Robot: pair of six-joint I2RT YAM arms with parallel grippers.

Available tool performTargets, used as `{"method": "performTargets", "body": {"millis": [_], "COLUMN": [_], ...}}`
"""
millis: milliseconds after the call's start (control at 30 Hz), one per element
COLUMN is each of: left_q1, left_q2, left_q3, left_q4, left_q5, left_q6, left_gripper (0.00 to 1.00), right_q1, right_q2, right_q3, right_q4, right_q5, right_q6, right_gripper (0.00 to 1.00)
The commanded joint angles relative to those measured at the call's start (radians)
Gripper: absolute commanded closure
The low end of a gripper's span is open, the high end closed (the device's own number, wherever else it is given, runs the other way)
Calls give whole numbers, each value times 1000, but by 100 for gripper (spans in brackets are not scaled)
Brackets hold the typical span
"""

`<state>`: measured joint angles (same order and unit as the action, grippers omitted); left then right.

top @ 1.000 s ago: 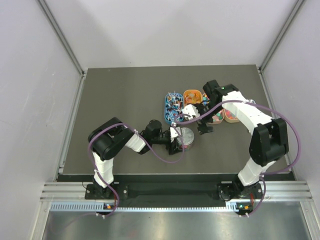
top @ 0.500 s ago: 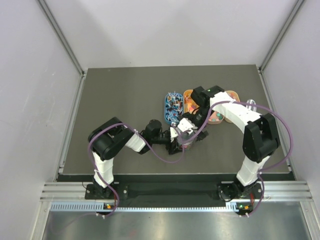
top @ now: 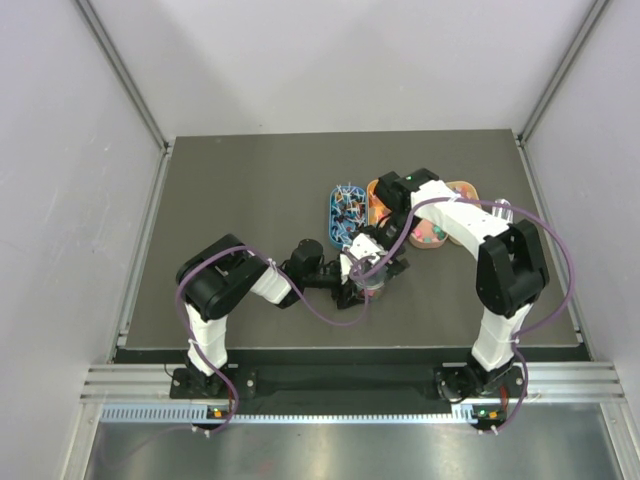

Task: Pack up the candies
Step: Screw the bottle lid onto the packing bottle.

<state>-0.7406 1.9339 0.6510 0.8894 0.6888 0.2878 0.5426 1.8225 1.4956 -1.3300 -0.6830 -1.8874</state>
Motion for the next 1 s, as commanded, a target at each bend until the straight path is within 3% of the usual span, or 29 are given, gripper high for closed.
{"method": "performTargets", "body": {"millis": [0,167,267,400,467,500,600,967], "left_q1": [18,18,18,18,18,18,18,15], "left_q2": [39,39,39,40,40,42,43,42], "left_q3": [-7,-7,-7,-5,-5,-5,-4,-7], "left_q4": [-113,-113,-115,-119,-119,-119,-127,-135], "left_q5": [-43,-44,-48,-48,-41,-41,-41,-34], "left_q6": [8,8,7,8,8,10,16,24], "left_gripper": [97,97,97,97,97,97,97,97], "right_q1": [19,25,25,26,33,33,33,5], "right_q2": [9,15,17,-17,-49,-57,-104,-23], "right_q3": [46,46,40,-29,-60,-86,-121,17], "right_q4": [-74,-72,-66,-29,6,18,89,107], "right_q5": [-46,-35,-29,-18,-21,-27,-43,-30], "right_q6": [-4,20,52,99,129,142,197,220], "right_gripper": [18,31,46,46,43,28,8,6]}}
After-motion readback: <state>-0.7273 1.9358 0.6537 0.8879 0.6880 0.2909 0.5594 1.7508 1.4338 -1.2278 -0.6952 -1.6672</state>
